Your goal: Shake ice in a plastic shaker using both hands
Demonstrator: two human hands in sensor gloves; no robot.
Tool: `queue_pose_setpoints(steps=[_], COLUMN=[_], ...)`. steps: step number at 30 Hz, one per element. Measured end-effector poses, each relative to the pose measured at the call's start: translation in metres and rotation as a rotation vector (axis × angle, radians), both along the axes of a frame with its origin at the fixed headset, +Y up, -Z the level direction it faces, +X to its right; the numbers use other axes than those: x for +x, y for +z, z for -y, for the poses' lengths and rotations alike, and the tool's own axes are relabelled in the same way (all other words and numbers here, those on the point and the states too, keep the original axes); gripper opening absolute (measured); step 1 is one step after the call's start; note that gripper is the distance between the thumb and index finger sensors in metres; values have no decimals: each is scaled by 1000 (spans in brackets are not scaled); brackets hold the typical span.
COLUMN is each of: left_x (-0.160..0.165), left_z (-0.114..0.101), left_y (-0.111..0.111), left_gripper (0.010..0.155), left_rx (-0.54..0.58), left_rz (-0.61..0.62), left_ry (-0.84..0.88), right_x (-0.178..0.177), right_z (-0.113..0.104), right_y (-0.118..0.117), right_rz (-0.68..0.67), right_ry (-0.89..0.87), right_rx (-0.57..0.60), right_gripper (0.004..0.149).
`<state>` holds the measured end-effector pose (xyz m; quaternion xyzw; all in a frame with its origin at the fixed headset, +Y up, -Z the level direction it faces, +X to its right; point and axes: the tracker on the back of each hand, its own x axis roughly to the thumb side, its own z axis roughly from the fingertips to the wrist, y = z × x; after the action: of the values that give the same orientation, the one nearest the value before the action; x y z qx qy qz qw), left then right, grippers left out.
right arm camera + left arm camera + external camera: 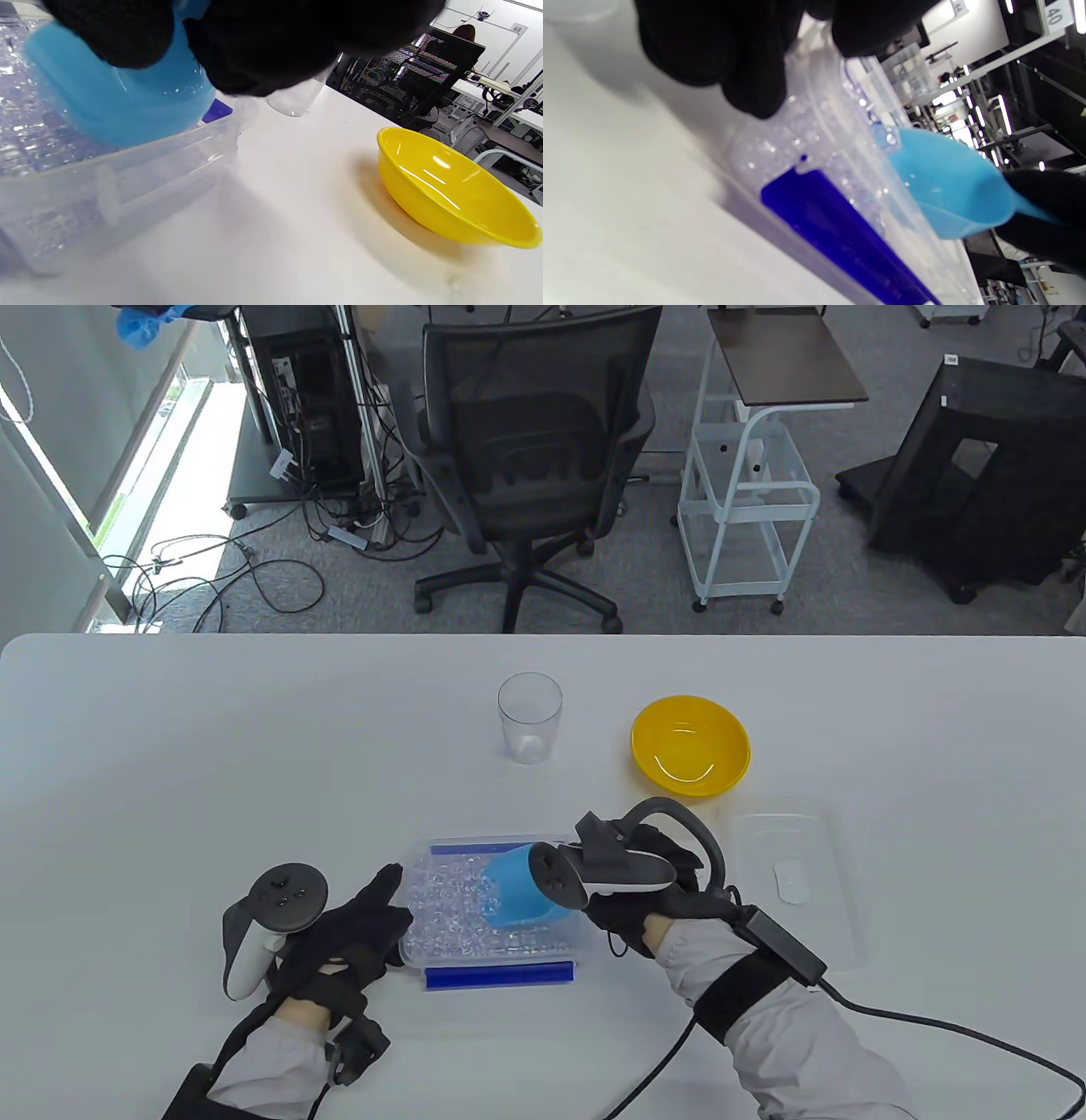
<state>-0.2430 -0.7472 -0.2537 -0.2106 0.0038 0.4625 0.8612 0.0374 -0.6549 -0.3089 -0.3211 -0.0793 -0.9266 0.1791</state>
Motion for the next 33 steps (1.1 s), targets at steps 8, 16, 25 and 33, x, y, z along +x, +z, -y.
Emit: queue_pose_setpoints(steps=[8, 16, 25, 33], left_x=[1, 0, 2, 2], left_z=[-1, -1, -1, -1], left_y=[0, -3, -3, -3], left_gripper=[64, 63, 63, 63], left_rx=[-2, -5, -5, -10], left_rz=[1, 4, 13, 12], left_ry=[0, -2, -9, 0], right_x=[18, 14, 12, -3], right_z=[7, -4, -13, -28], right_y=[-8, -4, -18, -17], right_rz=[-55, -173, -115, -105], right_ry=[-129, -53, -56, 90], right_rx=[-82, 8, -119, -181], right_gripper=[52, 51, 50, 50])
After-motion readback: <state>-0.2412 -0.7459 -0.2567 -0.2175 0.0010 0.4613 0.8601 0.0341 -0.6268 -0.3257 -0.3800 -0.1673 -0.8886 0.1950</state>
